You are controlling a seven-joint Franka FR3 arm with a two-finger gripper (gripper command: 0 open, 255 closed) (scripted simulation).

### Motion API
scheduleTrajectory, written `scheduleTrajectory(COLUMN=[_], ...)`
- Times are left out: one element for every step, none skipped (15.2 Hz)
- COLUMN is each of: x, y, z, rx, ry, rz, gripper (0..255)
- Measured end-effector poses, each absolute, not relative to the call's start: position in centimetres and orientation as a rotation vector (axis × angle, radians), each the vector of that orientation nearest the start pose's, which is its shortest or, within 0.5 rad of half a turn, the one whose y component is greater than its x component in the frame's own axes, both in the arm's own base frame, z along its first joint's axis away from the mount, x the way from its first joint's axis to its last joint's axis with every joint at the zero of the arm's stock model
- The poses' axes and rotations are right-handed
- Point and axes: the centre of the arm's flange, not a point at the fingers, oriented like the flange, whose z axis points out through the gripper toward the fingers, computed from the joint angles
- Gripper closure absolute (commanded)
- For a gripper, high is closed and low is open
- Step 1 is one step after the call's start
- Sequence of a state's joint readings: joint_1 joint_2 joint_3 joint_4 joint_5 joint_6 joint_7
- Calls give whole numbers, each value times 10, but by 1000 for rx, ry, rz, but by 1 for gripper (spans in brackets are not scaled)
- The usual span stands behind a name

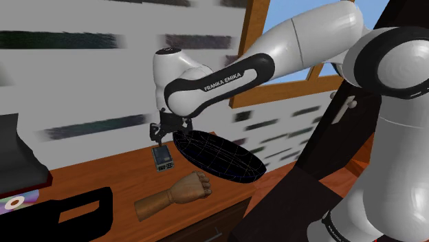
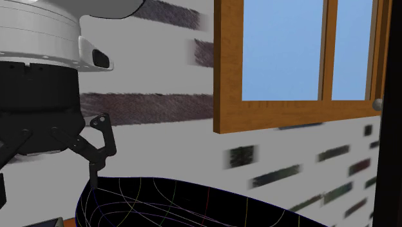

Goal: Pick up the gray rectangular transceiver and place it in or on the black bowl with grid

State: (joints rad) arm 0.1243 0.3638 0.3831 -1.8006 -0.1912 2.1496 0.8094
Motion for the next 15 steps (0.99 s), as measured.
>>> scheduleTrajectory(x=[580, 588, 598, 605, 607, 610, 612, 612, 612, 612, 612, 613, 614, 613, 612], y=[296, 302, 308, 314, 317, 320, 320, 321, 321, 323, 326, 328, 329, 329, 328], z=[352, 344, 336, 327, 320, 316, 310, 305, 300, 297, 294, 292, 290, 289, 289], rx=[-3135, -3135, -3136, -3137, -3138, -3138, -3139, -3139, -3138, -3135, -3132, -3130, -3128, -3128, -3128], ry=[356, 362, 368, 374, 377, 379, 380, 381, 379, 376, 372, 369, 367, 368, 368], rz=[-47, -49, -50, -51, -51, -51, -52, -52, -54, -59, -65, -67, -68, -68, -70], gripper=[0, 0, 0, 0, 0, 0, 0, 0, 0, 0, 0, 0, 0, 0, 0])
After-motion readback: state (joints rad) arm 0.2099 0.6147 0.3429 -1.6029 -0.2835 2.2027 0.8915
